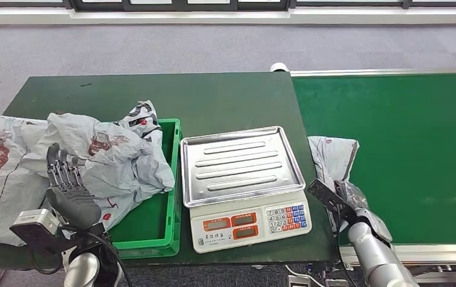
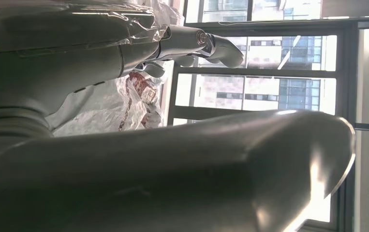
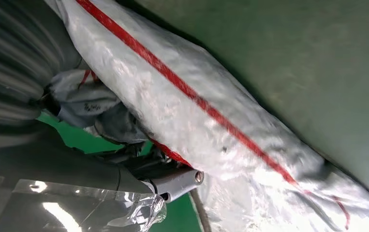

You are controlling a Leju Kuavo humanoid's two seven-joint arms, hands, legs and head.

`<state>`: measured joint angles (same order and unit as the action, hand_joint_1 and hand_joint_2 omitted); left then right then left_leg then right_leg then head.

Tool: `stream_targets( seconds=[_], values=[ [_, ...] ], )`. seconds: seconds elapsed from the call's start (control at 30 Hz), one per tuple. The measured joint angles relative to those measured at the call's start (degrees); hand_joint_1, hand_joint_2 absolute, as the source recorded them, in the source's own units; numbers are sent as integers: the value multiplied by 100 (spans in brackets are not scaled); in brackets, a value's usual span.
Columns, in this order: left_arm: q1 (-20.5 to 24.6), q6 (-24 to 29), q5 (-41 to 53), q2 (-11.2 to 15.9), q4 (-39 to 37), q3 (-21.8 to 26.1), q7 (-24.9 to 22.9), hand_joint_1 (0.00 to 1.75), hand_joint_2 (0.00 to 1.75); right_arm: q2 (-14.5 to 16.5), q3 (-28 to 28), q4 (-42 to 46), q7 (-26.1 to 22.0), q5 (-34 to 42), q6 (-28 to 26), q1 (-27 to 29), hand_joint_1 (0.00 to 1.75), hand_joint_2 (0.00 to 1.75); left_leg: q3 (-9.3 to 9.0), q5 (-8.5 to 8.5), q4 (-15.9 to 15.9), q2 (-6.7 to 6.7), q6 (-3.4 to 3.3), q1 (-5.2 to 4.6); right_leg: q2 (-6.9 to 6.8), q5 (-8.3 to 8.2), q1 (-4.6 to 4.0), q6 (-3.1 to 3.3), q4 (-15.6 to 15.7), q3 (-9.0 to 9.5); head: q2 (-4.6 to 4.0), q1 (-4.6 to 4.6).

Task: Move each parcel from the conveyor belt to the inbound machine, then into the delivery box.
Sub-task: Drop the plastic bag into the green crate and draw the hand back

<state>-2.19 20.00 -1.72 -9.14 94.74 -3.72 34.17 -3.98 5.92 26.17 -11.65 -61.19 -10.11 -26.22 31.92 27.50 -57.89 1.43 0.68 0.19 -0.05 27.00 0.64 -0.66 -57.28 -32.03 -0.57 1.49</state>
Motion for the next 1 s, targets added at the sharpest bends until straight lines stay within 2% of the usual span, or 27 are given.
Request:
stream_targets(
  seconds=[0.17,0.6,0.7,0.77,0.87,1.0],
  values=[
    [-7,-3,-3,16,45,0,-5,0,0,25,-84,295,-9,280,70,110,175,175,0,-6,0,1,9,1,3,-5,-1,8,-6,-25,0,0],
    [-241,-7,74,20,232,0,8,0,0,70,-287,1125,170,430,-236,540,175,175,32,-9,3,-2,15,2,1,-1,-2,13,-18,-61,0,0],
    [-274,-7,101,20,264,0,15,0,0,90,-294,1447,211,516,-569,707,175,175,35,-9,3,-6,15,2,-3,-1,-2,13,-18,-64,0,0],
    [-307,-9,125,20,302,0,29,0,0,134,-293,2018,226,645,-930,1004,175,175,40,-10,3,-17,16,1,-14,2,-2,15,-18,-67,0,0],
    [-339,-21,146,20,326,-1,60,0,0,211,-293,3388,135,955,-1423,1599,175,175,47,-10,3,-37,17,1,-35,10,-2,19,-18,-71,0,1],
    [-344,-33,148,17,309,-6,106,0,0,335,-289,5135,-379,1406,-2072,2314,175,175,48,-6,3,-51,21,1,-46,22,-2,20,-18,-69,0,0]
  ],
)
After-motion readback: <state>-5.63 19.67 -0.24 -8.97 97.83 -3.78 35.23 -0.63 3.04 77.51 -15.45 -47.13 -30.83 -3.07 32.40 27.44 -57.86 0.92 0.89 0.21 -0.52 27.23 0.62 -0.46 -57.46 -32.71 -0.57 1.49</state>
